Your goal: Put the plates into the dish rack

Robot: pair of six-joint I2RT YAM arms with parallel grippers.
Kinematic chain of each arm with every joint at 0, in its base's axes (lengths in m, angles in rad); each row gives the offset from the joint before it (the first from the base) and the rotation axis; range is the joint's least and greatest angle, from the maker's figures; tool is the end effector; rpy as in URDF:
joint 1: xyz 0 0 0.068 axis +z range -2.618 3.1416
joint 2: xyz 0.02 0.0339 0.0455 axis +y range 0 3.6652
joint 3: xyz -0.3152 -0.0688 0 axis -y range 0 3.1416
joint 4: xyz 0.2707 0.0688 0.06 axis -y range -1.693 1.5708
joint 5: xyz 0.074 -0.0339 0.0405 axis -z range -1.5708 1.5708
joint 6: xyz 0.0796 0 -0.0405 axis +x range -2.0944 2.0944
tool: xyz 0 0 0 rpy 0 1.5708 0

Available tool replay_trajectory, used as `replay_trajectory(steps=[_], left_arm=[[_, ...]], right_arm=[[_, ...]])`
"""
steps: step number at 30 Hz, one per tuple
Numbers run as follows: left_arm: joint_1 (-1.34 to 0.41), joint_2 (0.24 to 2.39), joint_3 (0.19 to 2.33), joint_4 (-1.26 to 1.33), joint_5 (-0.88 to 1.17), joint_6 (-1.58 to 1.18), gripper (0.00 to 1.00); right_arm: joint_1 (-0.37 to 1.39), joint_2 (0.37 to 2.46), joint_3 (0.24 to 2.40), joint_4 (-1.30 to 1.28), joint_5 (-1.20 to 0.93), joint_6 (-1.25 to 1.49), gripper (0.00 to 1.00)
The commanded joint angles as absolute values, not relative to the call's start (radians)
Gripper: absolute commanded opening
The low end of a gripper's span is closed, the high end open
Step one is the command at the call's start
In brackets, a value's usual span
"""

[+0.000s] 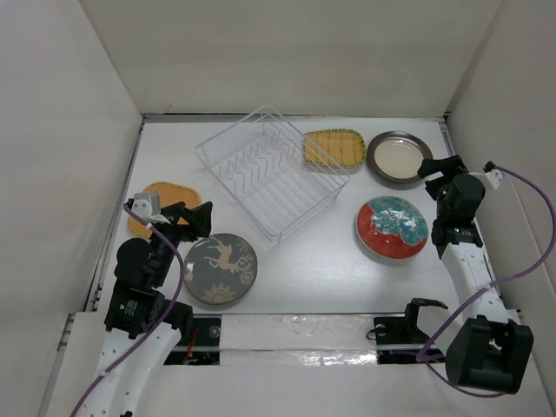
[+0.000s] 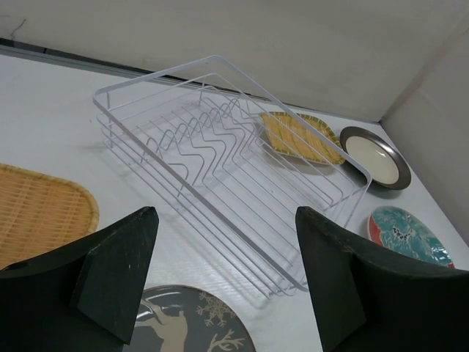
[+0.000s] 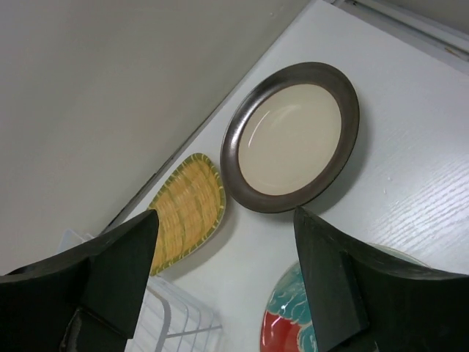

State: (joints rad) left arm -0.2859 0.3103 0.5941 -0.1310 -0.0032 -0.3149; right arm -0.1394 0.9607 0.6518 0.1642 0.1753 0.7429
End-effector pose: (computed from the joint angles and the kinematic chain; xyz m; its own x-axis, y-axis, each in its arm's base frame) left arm 0.1101 -0.0321 0.3665 0.0524 -0.3382 -0.9396 0.3105 0.8998 -0.3066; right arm 0.2618 -0.0508 0.3247 0.1030 0.6581 -0.7458 0.3232 0.6870 0.6508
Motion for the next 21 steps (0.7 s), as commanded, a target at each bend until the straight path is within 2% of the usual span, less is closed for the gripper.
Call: replay_trajectory(steps=[1, 7, 10, 13, 14, 15, 16, 21], left_arm=[[-0.298, 0.299, 0.615, -0.097, 0.009, -0.308, 0.73], [-0.33, 0.284, 0.612, -0.107, 0.009, -0.304, 0.73], [-0.339, 0.284, 0.611, -0.109, 0.009, -0.299, 0.73], [-0.339, 0.282, 0.611, -0.114, 0.009, -0.299, 0.72], [-0.339, 0.284, 0.611, -0.115, -0.015, -0.299, 0.71], [-0.339, 0.284, 0.611, -0.115, -0.02, -0.298, 0.71], [-0.348, 0.285, 0.611, -0.115, -0.018, -0.299, 0.7], [-0.359, 0.293, 0.609, -0.107, -0.02, -0.291, 0.69]], right_arm=[[-0.186, 0.982, 0.627, 0.296, 0.162, 0.793, 0.81], [-0.27, 1.104, 0.614, 0.344, 0.137, 0.868, 0.8], [-0.282, 1.179, 0.591, 0.409, 0.086, 0.931, 0.74], [-0.282, 1.23, 0.615, 0.387, 0.103, 0.914, 0.47], [-0.282, 1.235, 0.624, 0.327, 0.113, 0.893, 0.17], [-0.282, 1.233, 0.629, 0.302, 0.139, 0.884, 0.06], [-0.282, 1.229, 0.624, 0.281, 0.152, 0.876, 0.0], [-0.313, 1.207, 0.546, 0.299, 0.192, 0.824, 0.0]])
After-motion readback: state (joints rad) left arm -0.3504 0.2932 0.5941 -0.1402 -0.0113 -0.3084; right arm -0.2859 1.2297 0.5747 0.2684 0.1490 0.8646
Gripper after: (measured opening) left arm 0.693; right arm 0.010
